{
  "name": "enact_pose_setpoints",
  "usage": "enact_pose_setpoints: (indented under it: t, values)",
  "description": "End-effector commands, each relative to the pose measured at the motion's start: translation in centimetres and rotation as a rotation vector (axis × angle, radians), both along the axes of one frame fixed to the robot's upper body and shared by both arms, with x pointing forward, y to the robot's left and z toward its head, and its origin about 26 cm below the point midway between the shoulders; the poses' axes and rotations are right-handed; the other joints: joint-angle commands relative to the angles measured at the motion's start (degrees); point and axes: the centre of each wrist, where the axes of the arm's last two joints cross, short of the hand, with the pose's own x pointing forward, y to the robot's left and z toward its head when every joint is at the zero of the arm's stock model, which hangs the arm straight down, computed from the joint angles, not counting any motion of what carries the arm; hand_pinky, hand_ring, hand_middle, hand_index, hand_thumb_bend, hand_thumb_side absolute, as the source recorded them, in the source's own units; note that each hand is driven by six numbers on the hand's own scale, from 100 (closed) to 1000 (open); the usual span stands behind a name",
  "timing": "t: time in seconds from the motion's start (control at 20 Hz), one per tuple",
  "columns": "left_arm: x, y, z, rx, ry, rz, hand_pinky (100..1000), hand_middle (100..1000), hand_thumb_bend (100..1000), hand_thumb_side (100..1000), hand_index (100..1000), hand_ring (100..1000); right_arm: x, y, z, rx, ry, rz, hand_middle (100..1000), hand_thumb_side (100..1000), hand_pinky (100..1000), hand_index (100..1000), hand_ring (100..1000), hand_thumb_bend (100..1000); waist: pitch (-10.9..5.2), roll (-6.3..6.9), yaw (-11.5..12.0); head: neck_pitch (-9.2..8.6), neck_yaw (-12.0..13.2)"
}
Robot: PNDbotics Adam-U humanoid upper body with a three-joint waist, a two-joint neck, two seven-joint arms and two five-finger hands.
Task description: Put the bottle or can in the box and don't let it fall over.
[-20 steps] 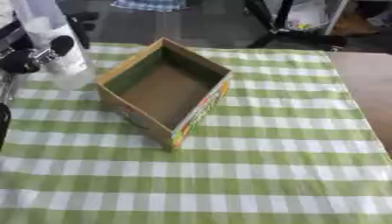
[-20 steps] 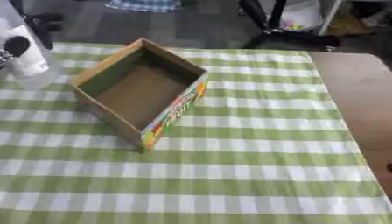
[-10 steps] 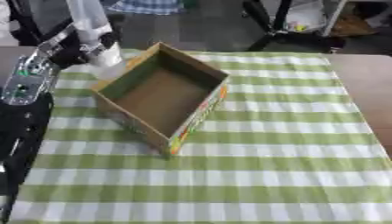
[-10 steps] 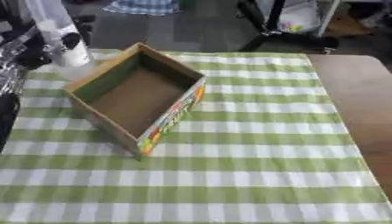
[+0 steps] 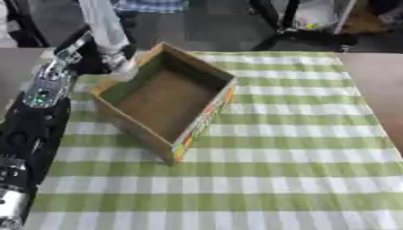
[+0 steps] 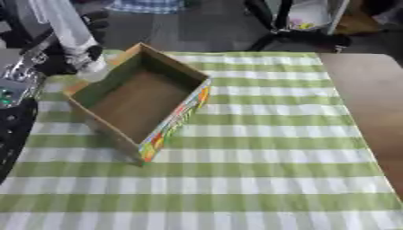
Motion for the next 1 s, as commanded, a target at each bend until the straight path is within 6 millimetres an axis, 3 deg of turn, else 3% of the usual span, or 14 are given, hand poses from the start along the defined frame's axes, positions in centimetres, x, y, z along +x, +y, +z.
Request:
enact_pose_setpoints:
  t: [0.05,0.55,0.8,0.85,0.9,1.0]
  values:
    - [-0.3,1.1,1.1,0.134,-0.076,-0.064,1000,1000,266,598,1000,1000,0.0,0.0,0.8,-0.02,-0.018,0.003,1000,595,960,1000,1000,100,-0.76,0.03,0.0,-0.46,-0.3]
    - [-0.2,1.3,0.8,0.142,-0.064,-0.04,1000,972,242,596,1000,1000,0.0,0.2,0.6,-0.013,-0.015,0.01,1000,598,960,1000,1000,100,-0.24,-0.21,-0.6,-0.95,0.2]
    - [-0.6,1.8,0.5,0.139,-0.062,-0.031,1000,964,220,578,997,1000,0.0,0.1,0.7,-0.016,-0.007,0.001,1000,600,960,1000,1000,100,-0.55,-0.03,0.3,-0.27,-0.6]
    - [-0.8,2.0,0.5,0.143,-0.066,-0.032,1000,965,272,583,995,1000,-0.1,0.0,0.7,-0.016,-0.005,-0.001,1000,600,960,1000,1000,100,-0.71,0.01,0.5,-0.09,-0.7]
    - [-1.0,2.3,0.3,0.149,-0.069,-0.033,1000,965,220,570,993,1000,-0.1,-0.1,0.6,-0.016,-0.002,-0.004,1000,600,960,1000,1000,100,-0.94,0.03,0.8,0.15,-1.0]
    - [-1.4,2.8,-0.1,0.161,-0.069,-0.037,1000,965,217,574,992,1000,-0.3,-0.2,0.5,-0.016,0.004,-0.011,1000,599,960,1000,1000,100,-1.39,-0.01,1.4,0.61,-1.6]
